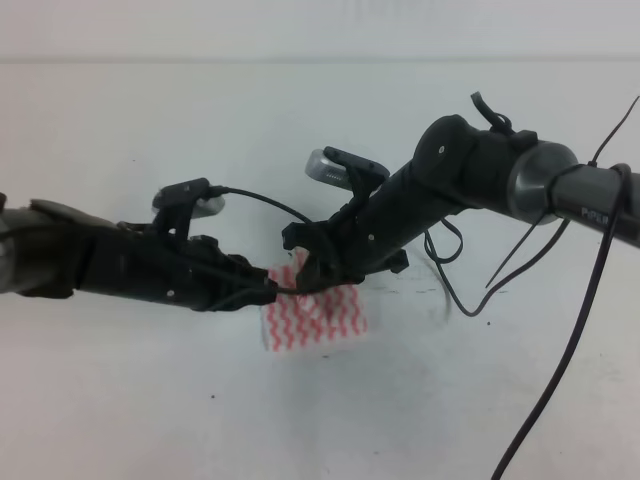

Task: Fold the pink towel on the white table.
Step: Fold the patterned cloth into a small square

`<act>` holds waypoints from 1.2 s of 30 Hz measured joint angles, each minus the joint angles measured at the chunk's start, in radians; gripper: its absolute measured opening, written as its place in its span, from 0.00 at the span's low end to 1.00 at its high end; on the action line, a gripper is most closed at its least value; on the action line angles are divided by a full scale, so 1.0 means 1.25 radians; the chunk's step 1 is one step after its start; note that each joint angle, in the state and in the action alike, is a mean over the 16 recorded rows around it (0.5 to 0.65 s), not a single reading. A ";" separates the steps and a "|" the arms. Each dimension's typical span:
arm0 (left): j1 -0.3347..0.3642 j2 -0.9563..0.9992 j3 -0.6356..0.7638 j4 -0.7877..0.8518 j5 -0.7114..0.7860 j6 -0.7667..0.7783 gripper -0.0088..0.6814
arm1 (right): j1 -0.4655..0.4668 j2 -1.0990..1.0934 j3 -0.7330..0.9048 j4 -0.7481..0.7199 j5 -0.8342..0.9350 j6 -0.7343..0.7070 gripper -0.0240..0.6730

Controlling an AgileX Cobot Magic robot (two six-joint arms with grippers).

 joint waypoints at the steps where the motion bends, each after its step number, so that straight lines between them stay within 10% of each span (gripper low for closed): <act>1: 0.005 -0.003 0.000 -0.002 0.004 0.002 0.00 | 0.000 0.000 0.000 0.000 0.000 0.000 0.01; 36: 0.038 0.083 0.000 -0.110 0.059 0.054 0.00 | 0.004 0.000 -0.007 0.047 0.015 -0.001 0.01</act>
